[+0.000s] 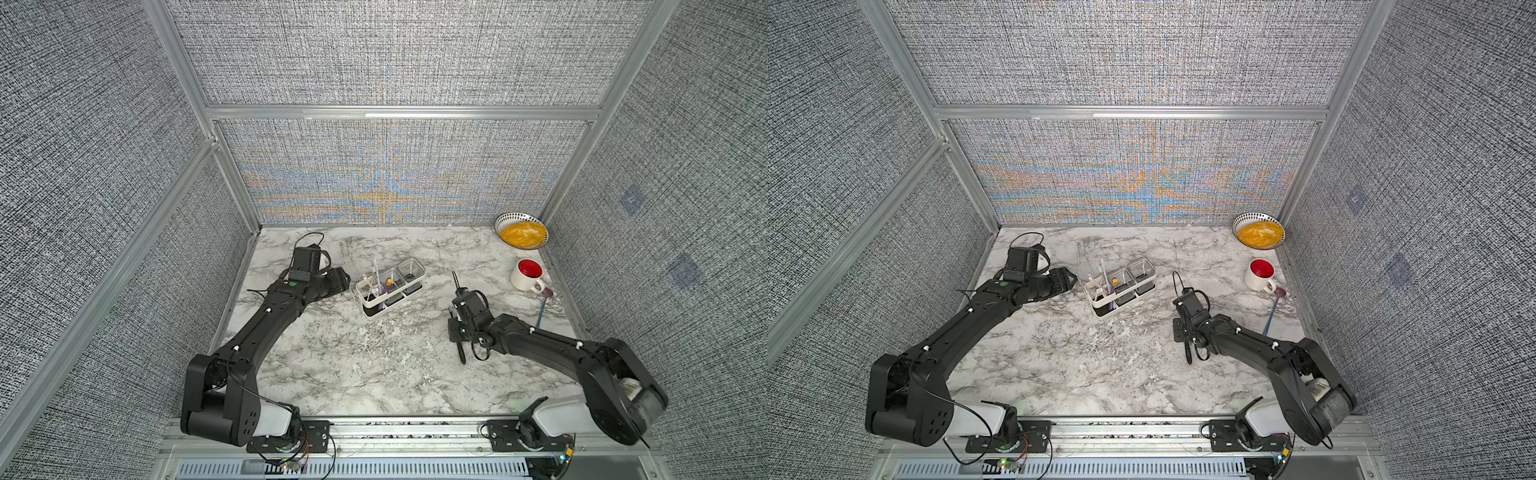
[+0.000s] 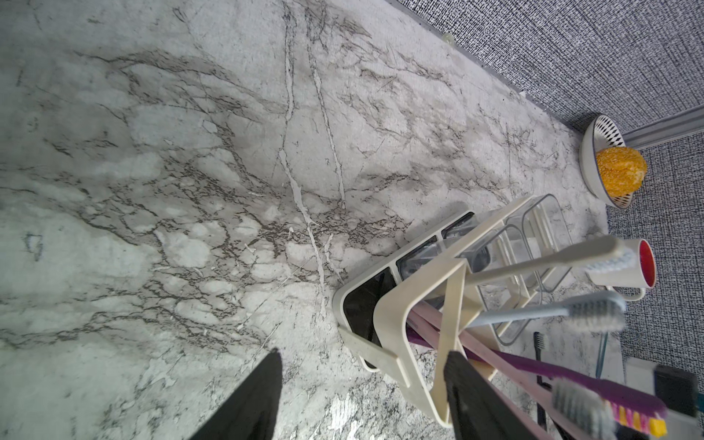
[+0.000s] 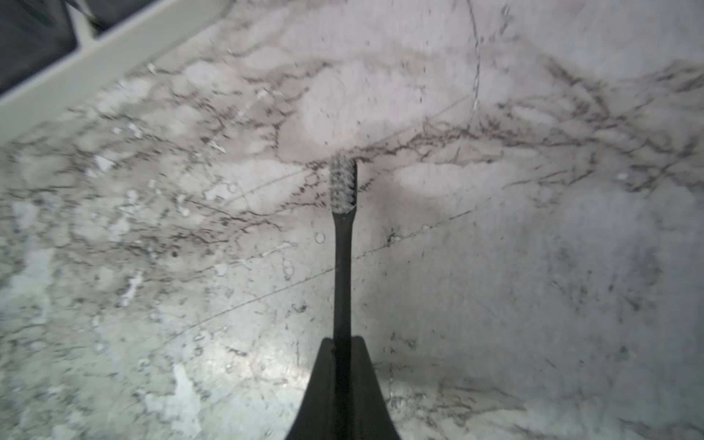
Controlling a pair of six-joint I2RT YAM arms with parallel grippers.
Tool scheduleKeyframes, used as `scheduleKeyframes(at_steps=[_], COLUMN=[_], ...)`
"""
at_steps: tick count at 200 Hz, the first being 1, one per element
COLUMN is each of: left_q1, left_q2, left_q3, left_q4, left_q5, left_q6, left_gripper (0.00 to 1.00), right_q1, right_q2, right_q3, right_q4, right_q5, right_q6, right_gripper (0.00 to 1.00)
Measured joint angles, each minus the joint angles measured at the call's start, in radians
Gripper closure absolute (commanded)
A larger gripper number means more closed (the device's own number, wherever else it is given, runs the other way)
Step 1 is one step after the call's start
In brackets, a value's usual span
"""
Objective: Place the toothbrush into the toothbrush holder
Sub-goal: Pick up the toothbrush from the center of the board.
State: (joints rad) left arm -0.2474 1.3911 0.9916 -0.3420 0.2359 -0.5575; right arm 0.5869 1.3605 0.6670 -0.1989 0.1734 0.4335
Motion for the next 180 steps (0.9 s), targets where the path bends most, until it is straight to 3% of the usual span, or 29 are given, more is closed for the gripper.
scheduleKeyframes(at_steps=[43,77,180], left_q1=[-0.001,-0.005,-0.012], left_q2=[0.010,0.010,-0.009], left_q3=[0.005,0.012,0.012], left_q4=[0.000,0.000,-0.005], left_q5=[0.000,0.000,-0.002], left_q6=[0.000,0.000,0.000], left_gripper=[0.30,0.30,0.30], right_q1=[0.080,0.182,0.351], right_q2=[-0.148,-0.182,0.204], right_q3=[0.002,0.010,0.122], right_q4=[0.072,0.247,1.093], right_q5=[0.036,0.072,0.169], right_q6=[0.005,-0.040,-0.338], right_gripper=[0.99,0.99,0.99])
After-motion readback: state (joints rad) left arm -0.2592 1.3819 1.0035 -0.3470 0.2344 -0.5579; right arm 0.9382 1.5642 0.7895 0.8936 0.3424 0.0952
